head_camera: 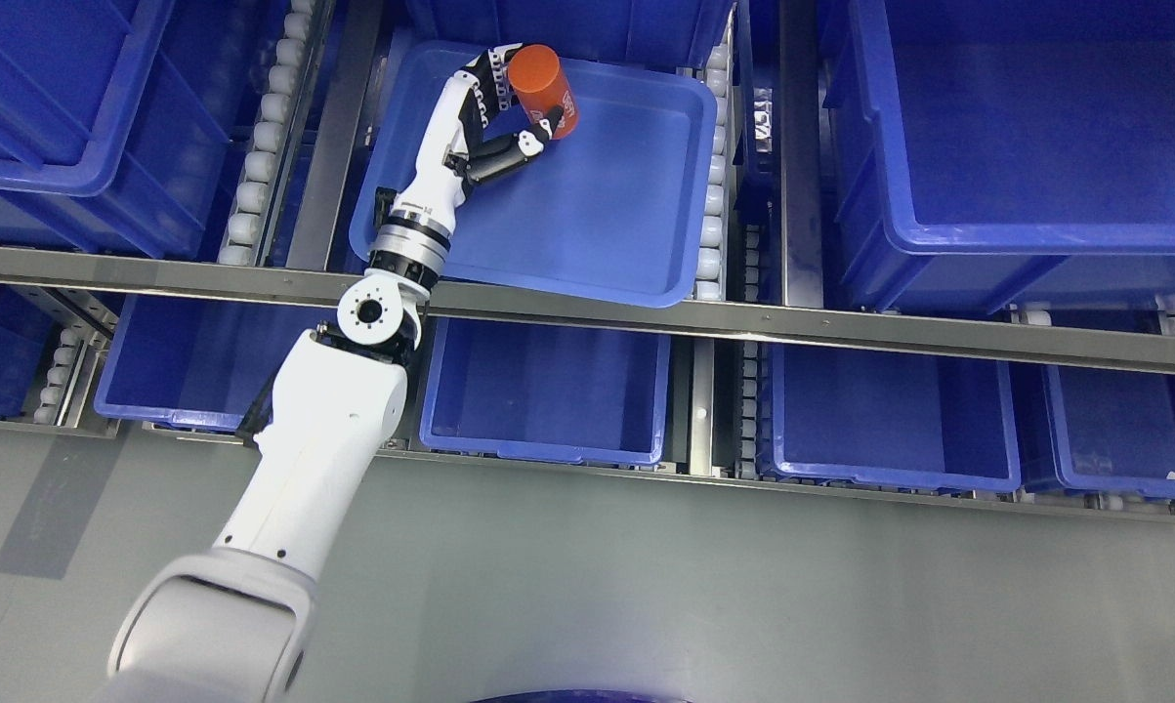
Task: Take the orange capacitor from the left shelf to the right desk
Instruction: 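Close the left hand fingers around the orange capacitor, then lift the orange capacitor up out of the blue tray with the left hand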
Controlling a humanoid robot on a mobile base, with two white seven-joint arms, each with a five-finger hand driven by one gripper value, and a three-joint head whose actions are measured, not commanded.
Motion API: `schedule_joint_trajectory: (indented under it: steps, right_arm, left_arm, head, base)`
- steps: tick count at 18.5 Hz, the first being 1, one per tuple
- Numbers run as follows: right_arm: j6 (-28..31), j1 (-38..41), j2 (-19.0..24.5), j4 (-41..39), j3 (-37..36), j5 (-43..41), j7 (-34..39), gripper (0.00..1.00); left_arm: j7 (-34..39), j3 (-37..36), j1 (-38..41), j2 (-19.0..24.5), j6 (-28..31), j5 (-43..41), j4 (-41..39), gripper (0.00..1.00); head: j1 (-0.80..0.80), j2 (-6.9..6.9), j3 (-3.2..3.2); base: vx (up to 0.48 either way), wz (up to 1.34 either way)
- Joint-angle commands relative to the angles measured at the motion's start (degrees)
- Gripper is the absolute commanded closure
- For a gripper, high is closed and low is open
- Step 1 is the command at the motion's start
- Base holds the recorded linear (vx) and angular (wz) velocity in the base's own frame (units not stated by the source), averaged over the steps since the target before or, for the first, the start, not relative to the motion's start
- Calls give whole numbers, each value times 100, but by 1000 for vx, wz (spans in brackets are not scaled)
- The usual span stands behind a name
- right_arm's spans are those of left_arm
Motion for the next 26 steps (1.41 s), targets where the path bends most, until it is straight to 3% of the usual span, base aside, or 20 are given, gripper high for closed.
schedule_joint_trajectory:
  steps: [1,4,8,26]
  right_arm:
    - [-5,-9,-100,-193,-62,26,0,0]
    - [-5,-9,-100,-193,-62,26,0,0]
    - [4,-9,-100,-193,-62,26,0,0]
    - [-5,-9,-100,-193,-62,26,-9,0]
  left_arm:
    - [-24,102,1185,100,-137,92,-2427,99]
    - [-24,111,1547,100,-839,92,-2746,99]
    - [-50,164,1723,100,-1288,92,-3133,99]
    - [-68,410,1908,263,-1394,92,-3450,99]
  head:
    - [0,0,0]
    - [0,0,0]
    - [0,0,0]
    - [0,0,0]
  base:
    - [0,0]
    - [0,0]
    - [0,0]
    - [0,0]
